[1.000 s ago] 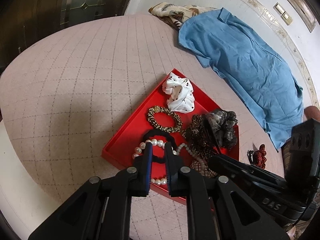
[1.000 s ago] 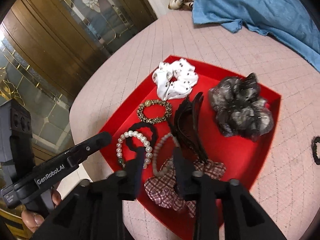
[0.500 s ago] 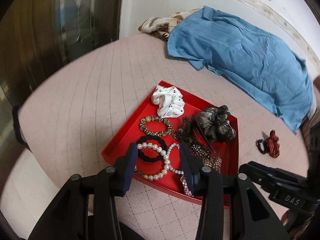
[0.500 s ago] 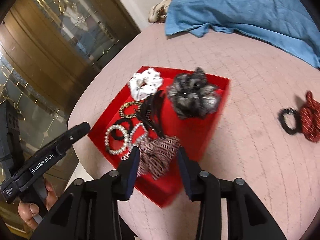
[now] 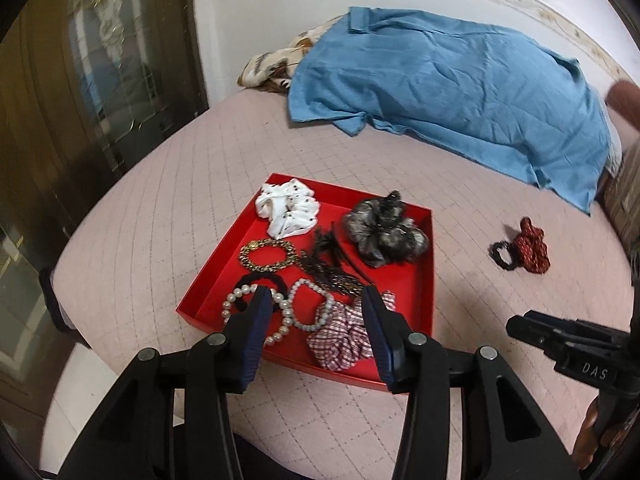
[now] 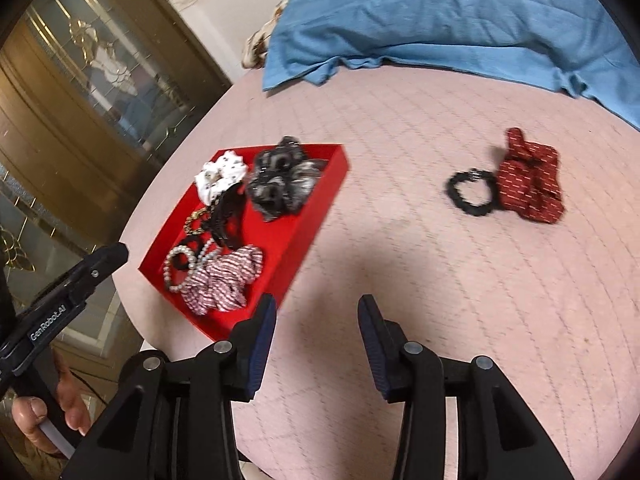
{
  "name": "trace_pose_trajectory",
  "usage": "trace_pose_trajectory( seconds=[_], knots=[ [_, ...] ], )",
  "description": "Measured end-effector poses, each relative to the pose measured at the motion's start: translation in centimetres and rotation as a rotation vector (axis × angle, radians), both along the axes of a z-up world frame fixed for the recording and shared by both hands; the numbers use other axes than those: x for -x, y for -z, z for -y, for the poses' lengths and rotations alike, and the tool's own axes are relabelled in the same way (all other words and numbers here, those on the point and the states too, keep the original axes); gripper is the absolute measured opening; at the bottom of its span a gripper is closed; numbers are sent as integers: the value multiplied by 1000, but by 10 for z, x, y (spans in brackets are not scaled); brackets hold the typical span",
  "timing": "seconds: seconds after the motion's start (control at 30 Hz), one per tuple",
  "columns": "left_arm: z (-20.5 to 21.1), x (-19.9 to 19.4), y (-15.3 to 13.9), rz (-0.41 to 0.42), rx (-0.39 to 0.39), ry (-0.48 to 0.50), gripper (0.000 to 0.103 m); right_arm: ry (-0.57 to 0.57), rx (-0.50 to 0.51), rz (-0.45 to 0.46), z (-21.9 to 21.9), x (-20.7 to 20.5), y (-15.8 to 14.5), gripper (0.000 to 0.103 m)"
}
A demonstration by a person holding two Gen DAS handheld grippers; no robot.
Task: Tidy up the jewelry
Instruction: 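Open both grippers and move them back toward the polka-dot scrunchie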
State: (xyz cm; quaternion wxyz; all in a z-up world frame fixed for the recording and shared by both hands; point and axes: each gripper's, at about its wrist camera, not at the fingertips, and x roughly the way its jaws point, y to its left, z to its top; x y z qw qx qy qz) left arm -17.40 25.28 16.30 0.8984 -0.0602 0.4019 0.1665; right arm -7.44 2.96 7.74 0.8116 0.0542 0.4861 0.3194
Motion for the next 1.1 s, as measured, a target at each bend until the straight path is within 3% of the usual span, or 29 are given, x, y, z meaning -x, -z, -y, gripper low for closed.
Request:
trace_pose_trajectory(
  seconds=[0.7,1.1],
  knots=[
    [83,-21,6,-81,-106,148,48,167,-34,-9,99,-12,11,50],
    [107,-55,21,-121,-5,236,51,271,-23,-23,146,-30,21,53]
  ],
)
